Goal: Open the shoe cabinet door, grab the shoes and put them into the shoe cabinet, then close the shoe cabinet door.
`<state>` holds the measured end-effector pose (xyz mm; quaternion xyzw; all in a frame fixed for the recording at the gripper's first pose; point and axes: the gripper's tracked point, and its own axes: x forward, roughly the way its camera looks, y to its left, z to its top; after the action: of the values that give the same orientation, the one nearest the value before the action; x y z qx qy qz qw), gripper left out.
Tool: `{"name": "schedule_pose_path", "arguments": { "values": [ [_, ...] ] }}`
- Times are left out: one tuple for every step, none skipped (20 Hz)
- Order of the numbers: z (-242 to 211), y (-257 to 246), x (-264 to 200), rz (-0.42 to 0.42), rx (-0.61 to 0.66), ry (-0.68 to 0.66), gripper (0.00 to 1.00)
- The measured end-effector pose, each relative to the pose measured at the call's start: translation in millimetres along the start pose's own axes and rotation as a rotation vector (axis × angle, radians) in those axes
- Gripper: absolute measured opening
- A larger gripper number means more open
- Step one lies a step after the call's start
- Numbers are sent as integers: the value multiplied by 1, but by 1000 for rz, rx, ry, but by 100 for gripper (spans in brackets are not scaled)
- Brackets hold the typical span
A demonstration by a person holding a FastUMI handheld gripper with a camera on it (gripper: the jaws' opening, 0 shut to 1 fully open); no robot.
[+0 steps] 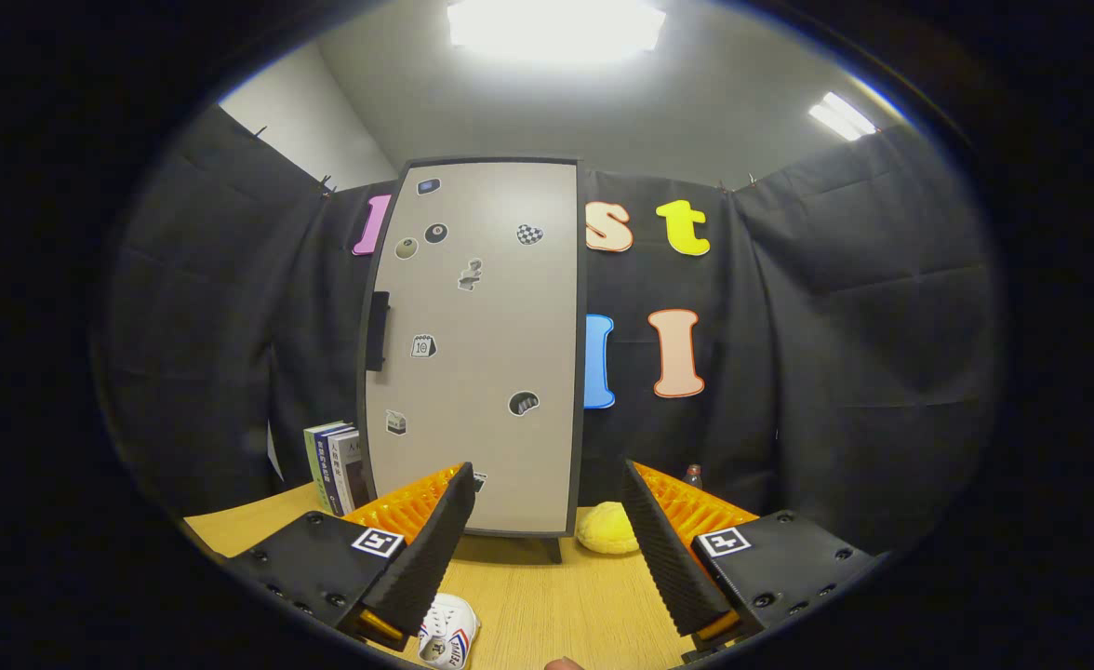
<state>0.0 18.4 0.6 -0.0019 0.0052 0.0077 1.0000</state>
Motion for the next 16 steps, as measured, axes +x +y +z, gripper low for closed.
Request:
{"name": "schedule_pose_path", "arguments": {
  "values": [
    [1,3,2,3,-2,0,98],
    [5,6,4,6,-4,-2,98],
    [8,10,6,10,-6,-8,98],
    [13,14,9,15,-5,-15,98],
    [18,19,14,20,-2,-23,98],
    [22,25,19,25,2,-26,98],
    [27,32,26,36,10,-27,98],
    [32,40,33,47,20,-30,99],
    [38,48,41,58,28,-35,98],
    [46,56,49,66,31,-39,98],
    [52,65,58,75,33,-45,99],
    [58,73,68,87,34,-46,99],
    [64,84,79,103,37,-44,99],
    [69,94,89,120,40,-42,99],
    [72,106,99,134,40,-41,98],
    [77,117,111,147,40,-41,99]
  ]
}}
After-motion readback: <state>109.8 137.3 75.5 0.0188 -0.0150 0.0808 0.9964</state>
